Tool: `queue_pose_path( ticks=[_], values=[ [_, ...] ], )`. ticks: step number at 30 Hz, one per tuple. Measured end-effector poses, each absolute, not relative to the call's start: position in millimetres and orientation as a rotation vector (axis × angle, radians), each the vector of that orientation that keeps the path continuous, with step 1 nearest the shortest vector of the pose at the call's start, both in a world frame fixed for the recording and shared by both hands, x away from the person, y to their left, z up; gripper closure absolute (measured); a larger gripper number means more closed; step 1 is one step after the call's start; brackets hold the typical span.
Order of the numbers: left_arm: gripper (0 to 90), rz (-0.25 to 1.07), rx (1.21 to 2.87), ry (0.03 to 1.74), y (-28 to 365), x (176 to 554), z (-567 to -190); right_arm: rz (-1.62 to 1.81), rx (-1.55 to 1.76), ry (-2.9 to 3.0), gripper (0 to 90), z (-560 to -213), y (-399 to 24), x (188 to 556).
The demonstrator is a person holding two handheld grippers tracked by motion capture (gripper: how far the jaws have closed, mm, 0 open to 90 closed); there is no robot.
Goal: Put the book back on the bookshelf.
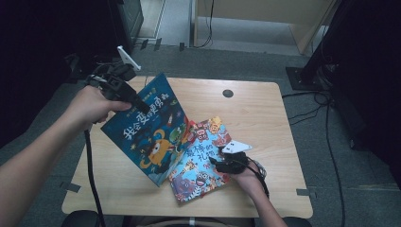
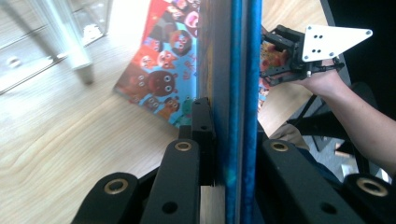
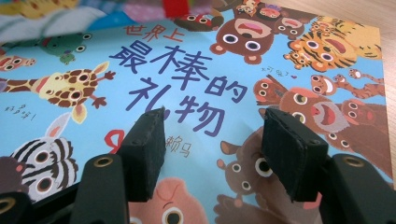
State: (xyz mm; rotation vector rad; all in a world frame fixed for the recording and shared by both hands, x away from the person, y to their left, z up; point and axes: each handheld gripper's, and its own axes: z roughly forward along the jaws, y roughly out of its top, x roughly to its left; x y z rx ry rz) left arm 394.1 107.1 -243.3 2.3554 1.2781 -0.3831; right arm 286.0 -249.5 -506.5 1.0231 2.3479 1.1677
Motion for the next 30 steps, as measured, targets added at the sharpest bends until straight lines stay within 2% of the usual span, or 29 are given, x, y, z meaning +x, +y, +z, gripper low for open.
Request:
queue_pose_path(
  ticks=[7,17,30],
  values=[
    [82.5,-0.375,2.291,1.33,140,382,-240,1.155,1.04,2.348,34.0,-506,-245,291],
    [80.4,-0.395,2.201,1.417,189,360,-247,1.138,1.039,2.371,35.4,-504,-247,301],
    [80.9,-0.344,2.103,1.527,238,331,-248,1.166,1.06,2.401,36.2,-502,-253,310]
  ],
)
